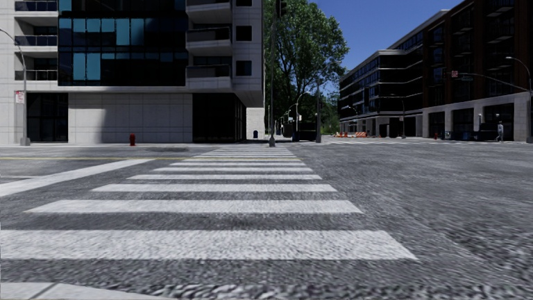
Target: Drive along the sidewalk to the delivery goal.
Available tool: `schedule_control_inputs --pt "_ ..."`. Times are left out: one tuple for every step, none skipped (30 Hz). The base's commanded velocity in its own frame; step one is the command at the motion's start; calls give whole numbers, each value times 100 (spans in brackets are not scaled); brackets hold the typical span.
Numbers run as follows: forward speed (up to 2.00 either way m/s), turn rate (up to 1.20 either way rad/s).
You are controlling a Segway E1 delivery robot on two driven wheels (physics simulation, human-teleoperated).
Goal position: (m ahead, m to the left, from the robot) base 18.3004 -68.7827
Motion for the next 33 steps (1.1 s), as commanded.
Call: schedule_control_inputs --pt "200 0" --pt "200 0" --pt "200 0" --pt "200 0" --pt "199 0" --pt "192 0" --pt "186 0" --pt "176 0" --pt "165 0" --pt "160 0" --pt "160 0" --pt "158 0" --pt "157 0" --pt "155 0" --pt "152 0" --pt "150 0" --pt "149 0" --pt "149 0" --pt "149 0" --pt "149 0" --pt "149 0" --pt "149 0" --pt "149 0" --pt "150 0" --pt "151 0" --pt "151 0" --pt "151 0" --pt "151 0" --pt "152 0" --pt "153 0" --pt "154 0" --pt "154 0" --pt "155 0"
